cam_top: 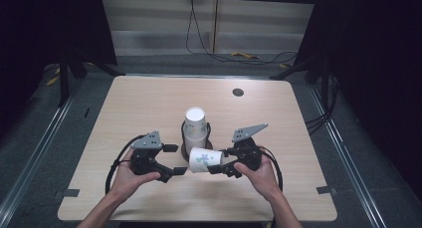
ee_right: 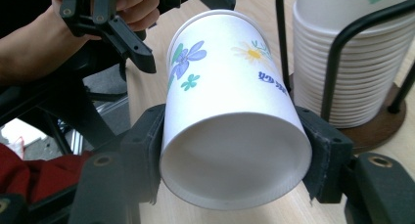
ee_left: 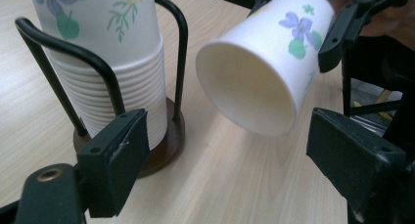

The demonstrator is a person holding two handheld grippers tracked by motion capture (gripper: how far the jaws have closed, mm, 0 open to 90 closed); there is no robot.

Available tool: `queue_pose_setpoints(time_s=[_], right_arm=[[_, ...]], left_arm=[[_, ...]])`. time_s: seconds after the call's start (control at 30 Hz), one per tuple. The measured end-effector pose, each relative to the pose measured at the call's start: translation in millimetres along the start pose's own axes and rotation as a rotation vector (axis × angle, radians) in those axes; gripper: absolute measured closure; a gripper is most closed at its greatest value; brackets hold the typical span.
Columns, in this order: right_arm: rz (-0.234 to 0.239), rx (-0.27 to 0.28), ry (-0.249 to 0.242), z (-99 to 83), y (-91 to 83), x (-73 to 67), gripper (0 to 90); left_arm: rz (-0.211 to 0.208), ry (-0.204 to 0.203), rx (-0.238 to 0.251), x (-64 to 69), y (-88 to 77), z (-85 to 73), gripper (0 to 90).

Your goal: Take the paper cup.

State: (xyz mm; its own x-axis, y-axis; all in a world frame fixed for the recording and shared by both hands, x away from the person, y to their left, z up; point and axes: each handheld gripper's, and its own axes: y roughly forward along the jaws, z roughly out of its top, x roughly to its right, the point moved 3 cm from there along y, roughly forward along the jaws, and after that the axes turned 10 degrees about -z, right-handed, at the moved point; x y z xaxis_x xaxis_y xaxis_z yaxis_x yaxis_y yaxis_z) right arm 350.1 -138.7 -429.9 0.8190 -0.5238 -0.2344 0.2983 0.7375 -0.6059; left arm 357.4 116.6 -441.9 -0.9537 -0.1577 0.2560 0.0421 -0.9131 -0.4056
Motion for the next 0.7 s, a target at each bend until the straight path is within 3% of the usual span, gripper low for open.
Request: queue_pose_setpoints(time_s=[0.27, 0.57, 0.7], right_arm=[[0.008, 0.04, -0.023, 1.5, 0.1, -2.1, 36.0], [0.011, 0.147, -0.042, 4.9, -4.6, -4.5, 36.8], [0.037, 0.188, -0.032, 5.7, -6.9, -4.6, 36.7]], left_arm=[[-0.007, 0.004, 0.022, 0.8, -2.3, 1.6, 15.9], [-0.019, 0.011, 0.031, 3.2, -0.7, 1.4, 15.9], [-0.042, 0.003, 0.057, 3.9, -1.6, 1.9, 15.8]])
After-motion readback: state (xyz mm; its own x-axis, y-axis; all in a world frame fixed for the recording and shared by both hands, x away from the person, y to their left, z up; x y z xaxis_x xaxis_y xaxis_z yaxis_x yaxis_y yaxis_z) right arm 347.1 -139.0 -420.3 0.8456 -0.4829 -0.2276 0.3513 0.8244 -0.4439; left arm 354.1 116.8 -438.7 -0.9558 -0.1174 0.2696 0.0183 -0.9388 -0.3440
